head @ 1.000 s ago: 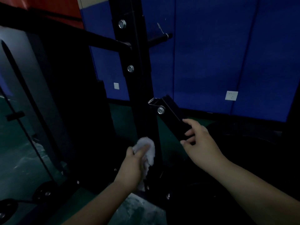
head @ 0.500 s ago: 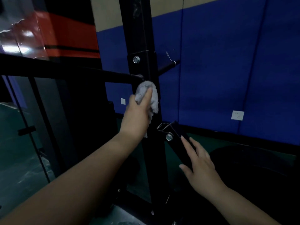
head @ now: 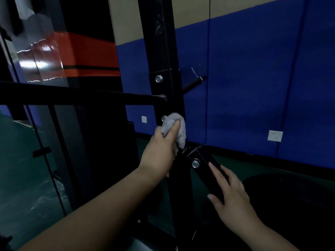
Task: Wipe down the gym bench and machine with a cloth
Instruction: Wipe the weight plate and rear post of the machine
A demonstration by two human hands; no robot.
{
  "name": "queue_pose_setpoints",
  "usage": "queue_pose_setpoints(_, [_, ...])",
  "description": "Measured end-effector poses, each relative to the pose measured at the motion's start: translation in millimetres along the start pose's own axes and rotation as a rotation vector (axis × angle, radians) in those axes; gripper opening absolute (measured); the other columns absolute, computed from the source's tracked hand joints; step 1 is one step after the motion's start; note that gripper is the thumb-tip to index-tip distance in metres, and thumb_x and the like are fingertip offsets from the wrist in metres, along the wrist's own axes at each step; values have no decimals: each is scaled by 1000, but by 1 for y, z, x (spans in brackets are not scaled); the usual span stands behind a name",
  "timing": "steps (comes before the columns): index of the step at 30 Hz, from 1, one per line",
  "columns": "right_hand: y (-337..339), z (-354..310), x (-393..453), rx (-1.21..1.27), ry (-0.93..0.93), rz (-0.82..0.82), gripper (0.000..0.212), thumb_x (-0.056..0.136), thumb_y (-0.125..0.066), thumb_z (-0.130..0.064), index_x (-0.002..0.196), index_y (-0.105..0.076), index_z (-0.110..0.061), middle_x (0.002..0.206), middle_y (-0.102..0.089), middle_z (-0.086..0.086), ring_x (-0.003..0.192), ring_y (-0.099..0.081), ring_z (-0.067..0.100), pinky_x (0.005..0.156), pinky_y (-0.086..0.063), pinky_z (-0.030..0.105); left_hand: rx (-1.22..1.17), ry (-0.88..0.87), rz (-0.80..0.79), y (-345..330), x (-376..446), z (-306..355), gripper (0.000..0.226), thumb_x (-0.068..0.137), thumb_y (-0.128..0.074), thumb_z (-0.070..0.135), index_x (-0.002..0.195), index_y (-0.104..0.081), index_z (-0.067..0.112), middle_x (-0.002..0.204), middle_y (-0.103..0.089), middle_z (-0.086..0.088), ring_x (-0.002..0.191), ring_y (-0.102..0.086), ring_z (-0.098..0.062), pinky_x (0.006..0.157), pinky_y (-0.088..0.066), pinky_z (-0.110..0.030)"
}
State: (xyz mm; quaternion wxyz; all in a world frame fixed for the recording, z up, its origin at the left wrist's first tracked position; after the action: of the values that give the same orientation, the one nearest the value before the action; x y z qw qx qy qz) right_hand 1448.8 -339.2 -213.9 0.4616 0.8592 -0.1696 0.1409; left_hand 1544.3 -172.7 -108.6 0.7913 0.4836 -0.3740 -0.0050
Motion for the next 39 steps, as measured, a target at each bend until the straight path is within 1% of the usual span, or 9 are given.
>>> queue_pose_setpoints(2, [1, 0, -1, 16, -13, -15, 86, 93, -56, -35, 130, 14, -70, 152, 1, -20, 140, -7, 8, 115, -22, 40, 139, -70, -2, 3, -4, 6, 70, 92, -48, 10, 149, -18, 36, 131, -35, -10, 107, -50, -29, 80, -45, -31])
queue_pose_setpoints(5, [4, 0, -1, 37, -31, -26, 83, 93, -54, -37, 129, 14, -68, 151, 0, -20, 138, -10, 8, 114, -23, 35, 241, -158, 102, 28, -2, 14, 71, 84, -59, 12, 146, -31, 31, 127, -42, -10, 100, -52, -30, 73, -48, -36])
queue_pose_setpoints(9, [5, -6, 3, 90, -88, -20, 76, 93, -54, -38, 131, 5, -66, 151, -9, -13, 136, -17, 12, 112, -26, 36, 462, -161, 380, 96, 36, 45, 69, 79, -64, 10, 143, -39, 20, 128, -48, -16, 98, -52, -34, 70, -42, -40])
queue_pose_setpoints(12, [9, -15, 11, 219, -138, -19, 69, 91, -59, -30, 137, -14, -57, 147, -23, -7, 132, -25, 13, 109, -27, 31, 678, -42, 221, 111, 62, 51, 52, 90, -49, 19, 141, -36, 16, 129, -45, -11, 114, -41, -30, 86, -35, -39])
queue_pose_setpoints(15, [24, -35, 35, 334, -140, 9, 62, 92, -59, -25, 143, -27, -41, 138, -30, -12, 126, -35, 6, 103, -27, 22, 780, 9, 100, 109, 72, 46, 40, 92, -43, 21, 131, -38, 12, 120, -51, -7, 115, -36, -27, 94, -29, -39])
queue_pose_setpoints(19, [52, -80, 73, 436, -117, 24, 56, 94, -55, -26, 142, -29, -40, 132, -30, -19, 121, -35, -1, 99, -28, 19, 874, 15, -69, 101, 84, 45, 52, 91, -47, 32, 135, -32, 8, 123, -53, -8, 118, -38, -28, 105, -21, -42])
queue_pose_setpoints(29, [88, -155, 101, 563, -235, 29, 52, 93, -58, -19, 137, -37, -36, 133, -43, -8, 115, -45, 5, 92, -36, 21, 815, 230, -412, 120, 90, 41, 58, 92, -46, 41, 142, -22, 21, 127, -48, -13, 115, -37, -32, 98, -25, -42])
queue_pose_setpoints(33, [100, -180, 106, 576, -256, 0, 54, 94, -57, -18, 139, -36, -37, 136, -42, -5, 117, -45, 8, 97, -41, 26, 793, 249, -518, 139, 82, 36, 59, 93, -46, 42, 141, -20, 21, 128, -48, -13, 115, -38, -31, 94, -28, -40])
queue_pose_setpoints(39, [121, -206, 109, 573, -317, -35, 57, 95, -55, -16, 143, -32, -36, 136, -38, -3, 120, -44, 10, 96, -40, 27, 438, 224, -650, 190, 54, 5, 42, 95, -44, 29, 133, -30, 21, 123, -55, -7, 112, -48, -30, 82, -38, -33])
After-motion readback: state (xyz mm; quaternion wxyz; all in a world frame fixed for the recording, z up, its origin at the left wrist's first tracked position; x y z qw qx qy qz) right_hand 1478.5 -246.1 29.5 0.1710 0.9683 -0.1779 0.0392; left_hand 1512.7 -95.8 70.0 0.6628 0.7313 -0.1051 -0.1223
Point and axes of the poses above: each hand's wrist, its own x-axis towards the middle knuckle, its own y-axis out of the back of the hand, z = x × y, the point moved 5 cm from there along x, towards the middle knuckle
